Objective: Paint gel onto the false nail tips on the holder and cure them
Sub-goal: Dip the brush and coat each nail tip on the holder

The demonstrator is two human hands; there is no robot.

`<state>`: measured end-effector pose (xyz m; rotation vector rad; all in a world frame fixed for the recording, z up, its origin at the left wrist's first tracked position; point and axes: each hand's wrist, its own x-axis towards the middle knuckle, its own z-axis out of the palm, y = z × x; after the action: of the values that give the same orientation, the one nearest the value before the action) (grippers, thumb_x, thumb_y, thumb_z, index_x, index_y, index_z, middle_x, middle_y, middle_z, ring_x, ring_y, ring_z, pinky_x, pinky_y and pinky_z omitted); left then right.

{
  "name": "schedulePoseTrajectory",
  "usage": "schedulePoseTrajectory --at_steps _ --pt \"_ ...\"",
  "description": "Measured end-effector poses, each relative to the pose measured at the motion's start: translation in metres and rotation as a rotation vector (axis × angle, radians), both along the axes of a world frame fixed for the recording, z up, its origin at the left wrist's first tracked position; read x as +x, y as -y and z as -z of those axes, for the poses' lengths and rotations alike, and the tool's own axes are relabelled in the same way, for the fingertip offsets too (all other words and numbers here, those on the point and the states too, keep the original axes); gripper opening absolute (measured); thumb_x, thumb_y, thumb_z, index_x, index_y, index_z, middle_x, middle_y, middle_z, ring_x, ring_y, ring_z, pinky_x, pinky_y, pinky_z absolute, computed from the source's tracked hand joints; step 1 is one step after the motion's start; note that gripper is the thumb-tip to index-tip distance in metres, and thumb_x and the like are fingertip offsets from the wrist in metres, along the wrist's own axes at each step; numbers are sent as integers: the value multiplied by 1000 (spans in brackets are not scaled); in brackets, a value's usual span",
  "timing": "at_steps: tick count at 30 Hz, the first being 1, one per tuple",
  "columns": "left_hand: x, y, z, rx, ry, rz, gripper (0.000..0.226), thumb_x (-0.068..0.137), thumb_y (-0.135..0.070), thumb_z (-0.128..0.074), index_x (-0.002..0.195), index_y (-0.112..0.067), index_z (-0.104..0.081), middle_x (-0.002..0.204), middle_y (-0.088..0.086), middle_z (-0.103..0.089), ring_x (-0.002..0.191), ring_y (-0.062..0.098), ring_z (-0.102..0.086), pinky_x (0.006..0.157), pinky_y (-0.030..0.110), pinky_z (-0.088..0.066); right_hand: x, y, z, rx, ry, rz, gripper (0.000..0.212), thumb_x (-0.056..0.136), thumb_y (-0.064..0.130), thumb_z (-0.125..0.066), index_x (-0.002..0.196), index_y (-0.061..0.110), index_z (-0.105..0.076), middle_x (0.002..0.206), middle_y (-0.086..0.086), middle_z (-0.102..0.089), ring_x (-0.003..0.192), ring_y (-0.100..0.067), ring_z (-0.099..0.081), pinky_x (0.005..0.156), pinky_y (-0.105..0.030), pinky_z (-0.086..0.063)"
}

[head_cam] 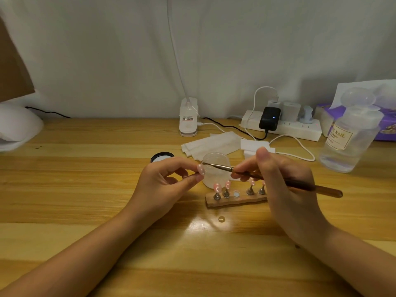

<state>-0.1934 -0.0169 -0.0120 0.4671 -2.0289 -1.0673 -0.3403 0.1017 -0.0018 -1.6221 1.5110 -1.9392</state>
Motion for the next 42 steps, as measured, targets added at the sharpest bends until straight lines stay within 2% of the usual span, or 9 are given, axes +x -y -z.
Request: schedulePoseTrajectory --at_steps 5,10,13,18,23,30,32,37,42 --pt "0 -1 -1 12 -2 -12 15 67 -27 -65 81 -24 -70 86 -12 -69 75 15 -60 61 40 -49 2 -1 2 27 -11 -8 27 92 27 -49 75 17 -67 79 4 -69 69 -2 -65 63 -7 -46" --pt "0 -1 -1 4 -3 -11 16 67 -28 -64 82 -24 -70 86 -11 -69 76 16 -60 62 41 -50 3 -5 1 10 84 -18 37 90 25 -39 66 17 -67 66 1 -68 60 -3 -63 58 -8 -45" --pt "0 -1 0 -9 -8 -11 14 68 -25 -65 81 -24 -69 85 -12 -69 75 16 -60 60 40 -50 5 -2 -1 -2 84 17 36 90 24 -38 69 18 -66 68 6 -69 63 -1 -62 58 -7 -44" --pt "-1 0 1 -8 -30 -10 14 68 -25 -65 80 -22 -70 84 -9 -69 74 18 -59 58 42 -48 7 -1 1 37 77 -2 36 89 28 -40 71 14 -68 71 1 -69 63 -4 -63 58 -8 -44" --pt "-1 2 3 -39 -28 10 16 69 -29 -64 81 -22 -70 82 -13 -68 73 11 -58 53 31 -48 5 -4 0 7 132 4 40 89 29 -38 65 17 -67 64 0 -68 59 -6 -62 57 -10 -45" --pt "-2 3 4 -44 -38 19 13 69 -26 -64 80 -22 -71 81 -15 -68 72 9 -58 52 32 -46 7 -4 2 39 63 0 34 92 30 -47 69 16 -67 68 0 -69 59 -4 -61 56 -10 -44" --pt "-1 3 4 -58 -38 18 15 69 -29 -63 80 -21 -71 82 -14 -68 73 10 -59 51 33 -46 6 -6 2 22 82 2 38 89 35 -42 66 18 -66 65 1 -68 58 -3 -60 55 -10 -44" --pt "-1 3 5 -83 -36 20 12 70 -22 -64 80 -21 -71 86 -8 -69 74 13 -59 53 41 -48 5 -2 1 10 45 42 34 92 29 -43 71 17 -67 69 3 -68 59 -6 -59 56 -10 -43" --pt "-2 4 6 -86 -44 25 12 70 -22 -64 80 -22 -70 86 -7 -69 73 10 -59 50 32 -46 7 -6 4 10 15 7 37 89 37 -42 67 22 -67 68 5 -68 59 -2 -60 56 -8 -43"
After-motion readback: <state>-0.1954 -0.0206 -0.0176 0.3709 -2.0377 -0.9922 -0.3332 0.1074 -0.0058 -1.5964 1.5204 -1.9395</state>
